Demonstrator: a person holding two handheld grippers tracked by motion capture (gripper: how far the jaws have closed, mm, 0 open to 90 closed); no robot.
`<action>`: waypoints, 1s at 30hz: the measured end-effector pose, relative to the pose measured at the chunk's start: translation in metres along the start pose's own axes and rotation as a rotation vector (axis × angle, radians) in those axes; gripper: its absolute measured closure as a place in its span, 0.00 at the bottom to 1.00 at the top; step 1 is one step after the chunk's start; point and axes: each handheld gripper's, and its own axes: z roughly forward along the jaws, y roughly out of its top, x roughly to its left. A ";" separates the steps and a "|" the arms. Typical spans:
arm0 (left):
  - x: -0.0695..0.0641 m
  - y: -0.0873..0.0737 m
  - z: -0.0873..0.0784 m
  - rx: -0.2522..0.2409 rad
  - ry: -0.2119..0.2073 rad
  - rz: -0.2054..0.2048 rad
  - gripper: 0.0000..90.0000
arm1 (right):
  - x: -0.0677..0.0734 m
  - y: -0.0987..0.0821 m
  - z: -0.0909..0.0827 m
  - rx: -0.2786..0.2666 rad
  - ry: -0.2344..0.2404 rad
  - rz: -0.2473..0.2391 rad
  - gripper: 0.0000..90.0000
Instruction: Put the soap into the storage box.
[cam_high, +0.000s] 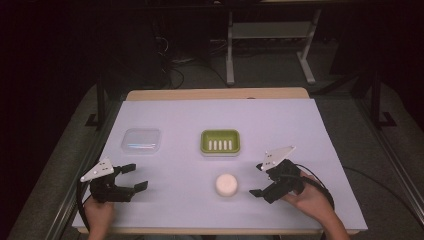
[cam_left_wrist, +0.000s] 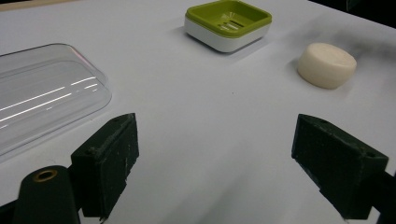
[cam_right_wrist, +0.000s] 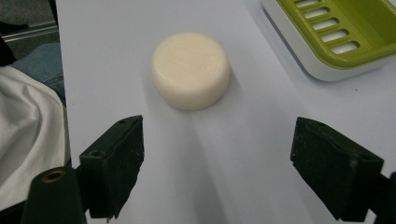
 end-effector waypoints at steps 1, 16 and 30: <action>0.000 0.000 0.000 0.001 0.000 -0.001 0.16 | 0.000 0.002 0.002 0.003 0.001 -0.007 0.19; 0.000 0.000 0.000 -0.002 0.001 0.001 0.16 | 0.001 0.019 0.013 0.023 0.022 -0.036 0.19; -0.001 0.000 0.000 -0.001 -0.001 0.001 0.16 | 0.000 0.029 0.022 0.053 0.033 -0.051 0.18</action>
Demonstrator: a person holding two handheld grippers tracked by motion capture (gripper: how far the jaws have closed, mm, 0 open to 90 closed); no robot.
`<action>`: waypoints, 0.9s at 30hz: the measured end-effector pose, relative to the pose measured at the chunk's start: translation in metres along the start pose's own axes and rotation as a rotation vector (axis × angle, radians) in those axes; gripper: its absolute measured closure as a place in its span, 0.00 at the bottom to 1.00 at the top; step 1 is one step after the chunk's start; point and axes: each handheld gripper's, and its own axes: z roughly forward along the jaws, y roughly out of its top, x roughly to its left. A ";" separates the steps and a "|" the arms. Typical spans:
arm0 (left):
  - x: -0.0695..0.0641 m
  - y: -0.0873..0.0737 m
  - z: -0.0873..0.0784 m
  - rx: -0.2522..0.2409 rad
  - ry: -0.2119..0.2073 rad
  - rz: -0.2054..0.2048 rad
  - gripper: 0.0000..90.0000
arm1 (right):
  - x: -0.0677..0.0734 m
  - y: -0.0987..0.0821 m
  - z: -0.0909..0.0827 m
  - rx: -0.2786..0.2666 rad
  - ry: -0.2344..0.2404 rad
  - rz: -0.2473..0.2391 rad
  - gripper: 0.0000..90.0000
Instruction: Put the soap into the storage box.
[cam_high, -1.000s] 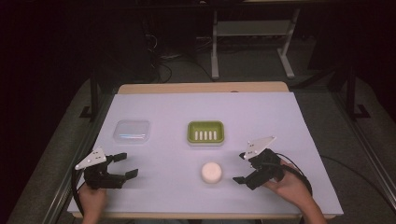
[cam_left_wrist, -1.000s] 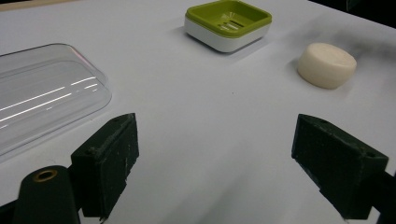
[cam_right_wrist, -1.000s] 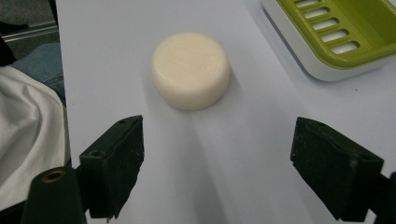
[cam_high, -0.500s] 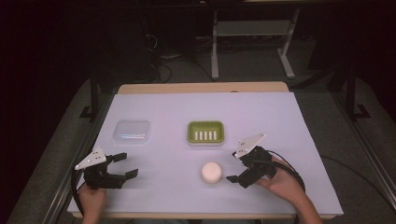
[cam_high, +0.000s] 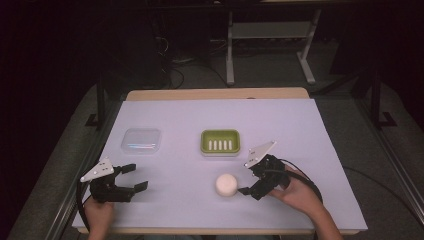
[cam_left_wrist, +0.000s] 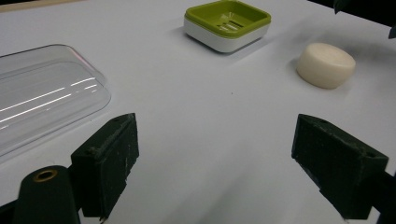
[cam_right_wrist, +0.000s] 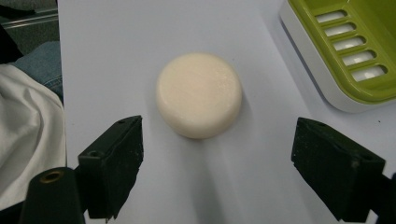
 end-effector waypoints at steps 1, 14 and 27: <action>0.000 0.000 0.000 0.001 0.000 -0.001 0.16 | 0.000 0.001 0.001 0.001 -0.001 -0.007 0.18; 0.000 0.000 0.000 -0.006 -0.001 -0.006 0.16 | 0.000 0.011 0.015 0.037 0.013 -0.015 0.16; 0.000 0.000 -0.001 -0.006 -0.002 -0.004 0.16 | 0.000 0.014 0.024 0.055 0.021 -0.029 0.16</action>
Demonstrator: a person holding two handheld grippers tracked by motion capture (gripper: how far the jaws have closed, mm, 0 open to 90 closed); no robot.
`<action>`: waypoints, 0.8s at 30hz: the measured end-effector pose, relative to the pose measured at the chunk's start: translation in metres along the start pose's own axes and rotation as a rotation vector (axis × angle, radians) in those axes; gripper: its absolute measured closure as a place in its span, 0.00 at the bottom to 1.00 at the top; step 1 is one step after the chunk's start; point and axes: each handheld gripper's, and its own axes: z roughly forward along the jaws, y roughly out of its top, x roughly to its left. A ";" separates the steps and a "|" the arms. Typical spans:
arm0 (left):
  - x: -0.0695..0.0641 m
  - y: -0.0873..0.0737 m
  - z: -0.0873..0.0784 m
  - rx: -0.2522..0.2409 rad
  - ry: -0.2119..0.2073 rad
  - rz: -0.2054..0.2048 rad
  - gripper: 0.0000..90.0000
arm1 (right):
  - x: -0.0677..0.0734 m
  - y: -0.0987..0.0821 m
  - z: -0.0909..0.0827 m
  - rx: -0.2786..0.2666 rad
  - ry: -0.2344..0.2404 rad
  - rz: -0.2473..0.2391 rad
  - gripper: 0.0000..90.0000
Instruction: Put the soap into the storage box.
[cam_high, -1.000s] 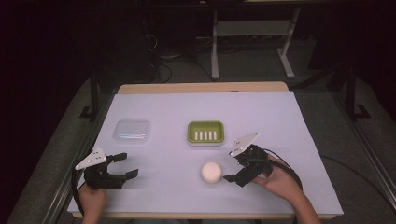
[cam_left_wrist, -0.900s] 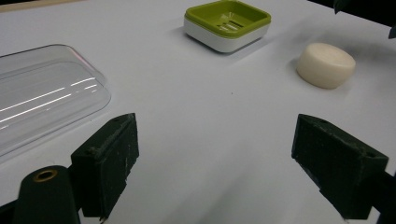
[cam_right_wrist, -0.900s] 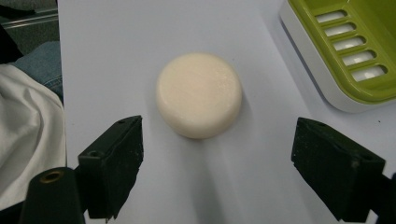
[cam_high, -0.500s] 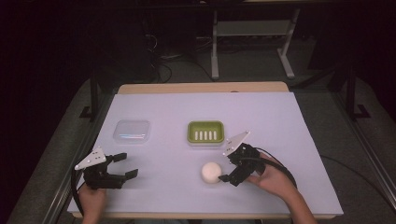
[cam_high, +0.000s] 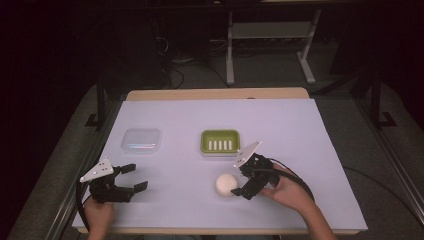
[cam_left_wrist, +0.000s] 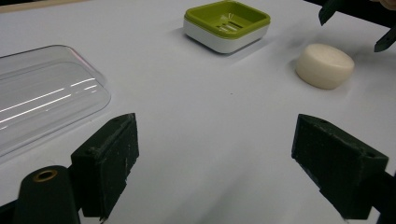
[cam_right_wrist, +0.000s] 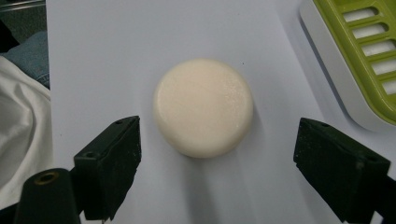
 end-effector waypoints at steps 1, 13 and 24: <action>0.000 0.000 0.000 0.000 0.000 0.000 0.16 | 0.000 0.000 0.001 0.002 0.001 -0.002 0.16; 0.000 0.000 0.000 0.002 -0.001 0.001 0.16 | 0.000 0.005 0.013 0.036 0.008 -0.008 0.16; 0.000 0.000 0.000 0.000 -0.002 0.002 0.16 | 0.002 0.009 0.026 0.053 0.034 -0.008 0.16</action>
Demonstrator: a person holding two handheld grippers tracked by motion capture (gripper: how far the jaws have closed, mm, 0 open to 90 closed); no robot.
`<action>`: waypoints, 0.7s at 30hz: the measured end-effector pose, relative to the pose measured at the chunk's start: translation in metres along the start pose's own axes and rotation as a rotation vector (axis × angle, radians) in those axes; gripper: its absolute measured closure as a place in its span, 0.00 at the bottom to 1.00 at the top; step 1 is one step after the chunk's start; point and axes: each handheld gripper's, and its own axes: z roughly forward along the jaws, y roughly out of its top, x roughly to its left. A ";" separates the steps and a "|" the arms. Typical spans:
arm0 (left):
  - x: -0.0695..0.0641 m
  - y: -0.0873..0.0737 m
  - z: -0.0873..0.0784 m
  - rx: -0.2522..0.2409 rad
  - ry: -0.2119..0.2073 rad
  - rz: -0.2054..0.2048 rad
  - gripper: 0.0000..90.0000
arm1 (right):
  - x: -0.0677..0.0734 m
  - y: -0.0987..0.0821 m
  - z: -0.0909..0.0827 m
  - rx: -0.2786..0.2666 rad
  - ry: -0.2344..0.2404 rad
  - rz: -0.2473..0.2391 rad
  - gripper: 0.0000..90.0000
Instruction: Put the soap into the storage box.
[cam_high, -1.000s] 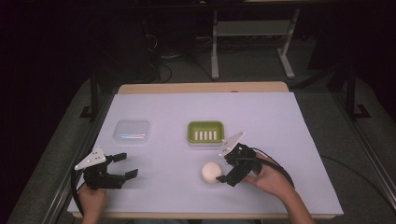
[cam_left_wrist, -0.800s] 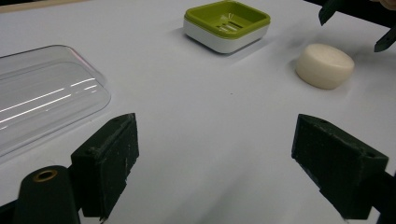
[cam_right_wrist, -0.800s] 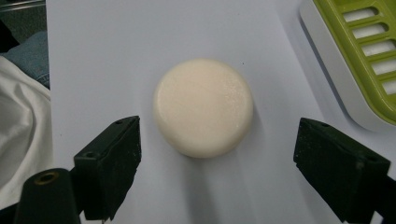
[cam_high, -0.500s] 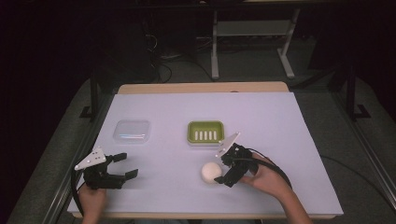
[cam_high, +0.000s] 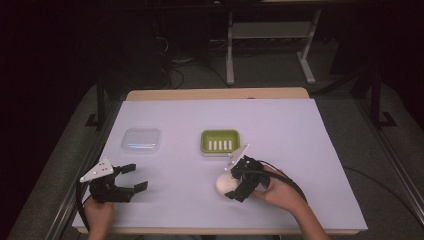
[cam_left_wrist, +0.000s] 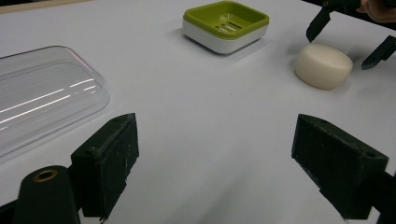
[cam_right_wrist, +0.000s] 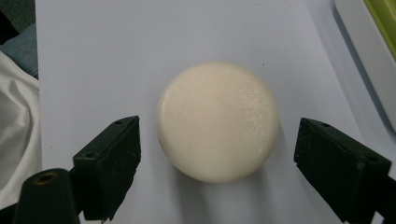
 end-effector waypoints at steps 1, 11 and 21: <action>0.000 0.000 0.000 0.000 -0.001 0.000 0.16 | 0.000 0.000 0.001 0.002 0.002 0.001 0.16; 0.000 0.000 0.000 0.001 -0.002 0.004 0.16 | -0.001 0.002 0.009 0.015 0.009 0.006 0.16; 0.000 0.000 0.000 -0.001 -0.002 0.005 0.16 | 0.000 0.004 0.017 0.035 0.006 0.005 0.16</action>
